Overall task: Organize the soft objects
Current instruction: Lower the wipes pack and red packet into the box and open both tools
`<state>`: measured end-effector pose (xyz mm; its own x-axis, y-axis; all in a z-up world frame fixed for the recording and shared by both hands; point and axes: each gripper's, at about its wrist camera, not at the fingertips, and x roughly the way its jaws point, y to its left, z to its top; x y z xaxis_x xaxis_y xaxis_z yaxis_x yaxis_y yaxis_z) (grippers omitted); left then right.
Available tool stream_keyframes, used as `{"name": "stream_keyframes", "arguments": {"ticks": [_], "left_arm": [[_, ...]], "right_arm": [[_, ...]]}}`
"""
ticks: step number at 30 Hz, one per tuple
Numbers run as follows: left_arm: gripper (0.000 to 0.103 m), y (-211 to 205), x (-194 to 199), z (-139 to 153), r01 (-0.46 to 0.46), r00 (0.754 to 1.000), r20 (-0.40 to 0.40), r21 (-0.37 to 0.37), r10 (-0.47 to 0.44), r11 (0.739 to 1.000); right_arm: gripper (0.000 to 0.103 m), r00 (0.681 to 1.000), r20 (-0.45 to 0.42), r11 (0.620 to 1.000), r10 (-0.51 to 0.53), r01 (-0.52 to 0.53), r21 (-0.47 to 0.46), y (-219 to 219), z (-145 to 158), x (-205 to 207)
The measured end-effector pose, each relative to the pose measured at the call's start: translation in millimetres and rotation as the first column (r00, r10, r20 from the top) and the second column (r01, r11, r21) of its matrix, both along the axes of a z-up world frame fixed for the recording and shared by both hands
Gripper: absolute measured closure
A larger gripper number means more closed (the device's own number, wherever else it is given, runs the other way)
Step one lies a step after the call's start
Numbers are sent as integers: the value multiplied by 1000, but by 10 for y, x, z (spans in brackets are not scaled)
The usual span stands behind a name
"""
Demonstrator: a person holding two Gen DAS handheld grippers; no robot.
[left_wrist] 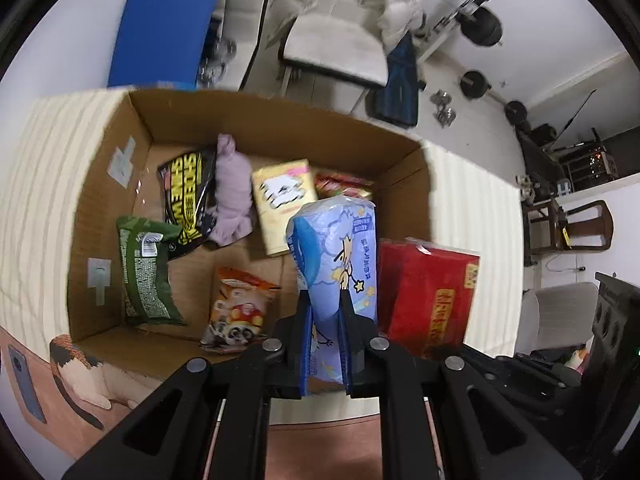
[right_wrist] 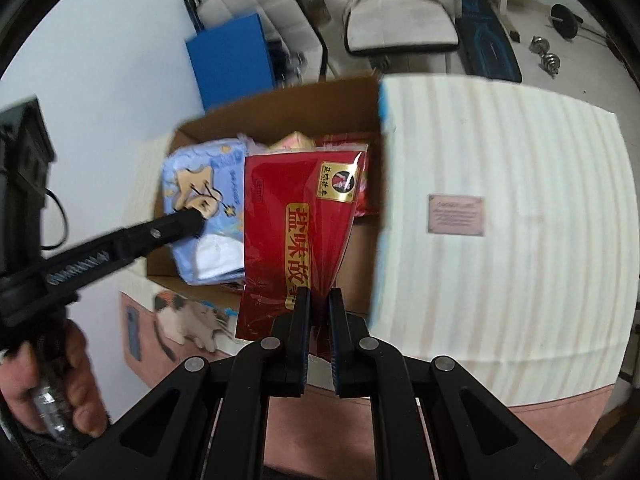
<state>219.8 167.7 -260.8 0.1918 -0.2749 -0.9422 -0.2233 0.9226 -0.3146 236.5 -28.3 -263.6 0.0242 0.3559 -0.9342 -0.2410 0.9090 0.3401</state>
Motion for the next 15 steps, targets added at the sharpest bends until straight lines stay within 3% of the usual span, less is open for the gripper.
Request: {"name": "stream_keyframes", "arguments": {"ticks": [3, 9, 15], "left_arm": [[93, 49, 117, -312, 13, 997, -71, -26, -15, 1000], [93, -73, 308, -793, 90, 977, -187, -65, -101, 994], [90, -215, 378, -945, 164, 951, -260, -43, -169, 986]], "right_arm": [[94, 999, -34, 995, 16, -20, -99, 194, -298, 48], [94, 997, -71, 976, 25, -40, -214, 303, -640, 133], [90, 994, -106, 959, 28, -57, -277, 389, -801, 225]]}}
